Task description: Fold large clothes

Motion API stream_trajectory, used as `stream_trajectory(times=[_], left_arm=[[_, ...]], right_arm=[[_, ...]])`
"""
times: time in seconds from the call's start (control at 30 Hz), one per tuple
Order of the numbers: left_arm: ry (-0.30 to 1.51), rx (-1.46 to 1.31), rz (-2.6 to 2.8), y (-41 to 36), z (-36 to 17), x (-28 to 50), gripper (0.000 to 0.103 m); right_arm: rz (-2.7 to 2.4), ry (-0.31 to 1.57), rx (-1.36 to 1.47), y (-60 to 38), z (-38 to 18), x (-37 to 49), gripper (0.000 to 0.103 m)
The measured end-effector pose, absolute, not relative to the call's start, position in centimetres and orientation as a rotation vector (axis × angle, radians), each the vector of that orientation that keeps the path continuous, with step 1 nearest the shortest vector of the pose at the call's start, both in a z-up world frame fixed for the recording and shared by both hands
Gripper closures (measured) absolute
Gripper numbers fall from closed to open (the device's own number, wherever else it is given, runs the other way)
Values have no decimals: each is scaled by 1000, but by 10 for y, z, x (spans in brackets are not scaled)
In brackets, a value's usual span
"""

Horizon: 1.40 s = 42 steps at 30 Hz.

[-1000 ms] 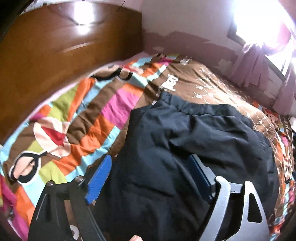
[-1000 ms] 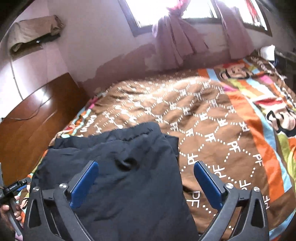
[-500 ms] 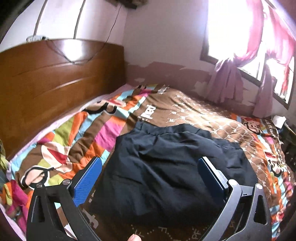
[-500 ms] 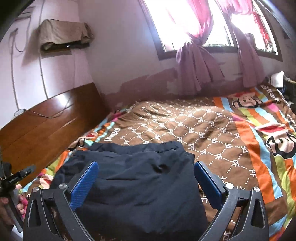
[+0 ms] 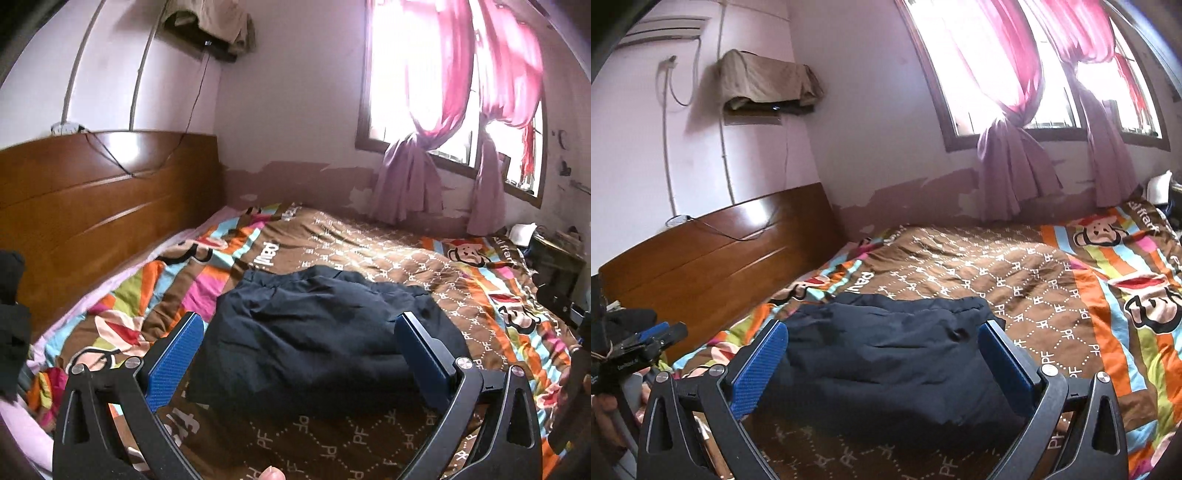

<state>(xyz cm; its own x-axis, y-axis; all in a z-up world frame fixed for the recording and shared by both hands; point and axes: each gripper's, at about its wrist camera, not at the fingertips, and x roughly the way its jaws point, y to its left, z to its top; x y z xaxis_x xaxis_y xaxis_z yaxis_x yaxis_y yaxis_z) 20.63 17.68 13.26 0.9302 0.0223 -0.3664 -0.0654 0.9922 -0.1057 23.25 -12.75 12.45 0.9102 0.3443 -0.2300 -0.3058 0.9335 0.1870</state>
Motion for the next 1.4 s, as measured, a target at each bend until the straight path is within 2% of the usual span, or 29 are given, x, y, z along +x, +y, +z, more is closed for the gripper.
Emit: stream_trajectory(times=[0.77, 1.4], left_arm=[[295, -78, 31, 163, 136, 99, 2], [301, -63, 62, 175, 87, 59, 2]], right_arm=[[405, 201, 109, -100, 117, 132, 0], [359, 194, 65, -74, 79, 87, 0]])
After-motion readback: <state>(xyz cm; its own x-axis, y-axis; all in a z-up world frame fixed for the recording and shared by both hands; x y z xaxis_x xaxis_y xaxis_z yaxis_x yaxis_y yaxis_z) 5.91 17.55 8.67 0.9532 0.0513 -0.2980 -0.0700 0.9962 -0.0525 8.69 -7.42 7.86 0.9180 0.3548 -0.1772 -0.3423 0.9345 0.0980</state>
